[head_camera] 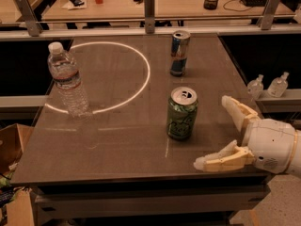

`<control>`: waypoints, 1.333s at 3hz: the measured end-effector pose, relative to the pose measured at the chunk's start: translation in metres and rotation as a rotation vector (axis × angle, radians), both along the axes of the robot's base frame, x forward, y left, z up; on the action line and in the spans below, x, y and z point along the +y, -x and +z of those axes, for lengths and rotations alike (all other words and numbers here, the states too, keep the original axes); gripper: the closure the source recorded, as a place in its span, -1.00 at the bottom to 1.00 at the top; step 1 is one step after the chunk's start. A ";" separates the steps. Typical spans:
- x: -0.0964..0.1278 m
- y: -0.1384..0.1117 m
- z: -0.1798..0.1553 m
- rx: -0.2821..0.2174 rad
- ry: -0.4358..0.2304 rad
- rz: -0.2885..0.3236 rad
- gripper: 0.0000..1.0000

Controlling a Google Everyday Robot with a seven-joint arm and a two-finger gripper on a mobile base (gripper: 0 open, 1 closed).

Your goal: Knock green can over

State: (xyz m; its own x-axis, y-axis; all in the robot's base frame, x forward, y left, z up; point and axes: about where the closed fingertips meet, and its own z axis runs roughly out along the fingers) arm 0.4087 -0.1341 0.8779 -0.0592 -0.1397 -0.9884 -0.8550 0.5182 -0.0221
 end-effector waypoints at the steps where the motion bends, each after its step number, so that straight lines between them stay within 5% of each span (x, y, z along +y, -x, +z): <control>1: 0.017 -0.008 -0.015 0.042 -0.026 0.027 -1.00; 4: 0.069 -0.041 -0.019 0.021 -0.066 0.131 -1.00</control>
Offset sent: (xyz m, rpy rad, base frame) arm 0.0343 0.0639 -0.0318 0.0736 0.0575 0.1270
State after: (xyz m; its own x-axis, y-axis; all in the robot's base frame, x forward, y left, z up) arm 0.4496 -0.0653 0.8589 -0.0650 -0.0820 -0.9945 -0.9152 0.4021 0.0267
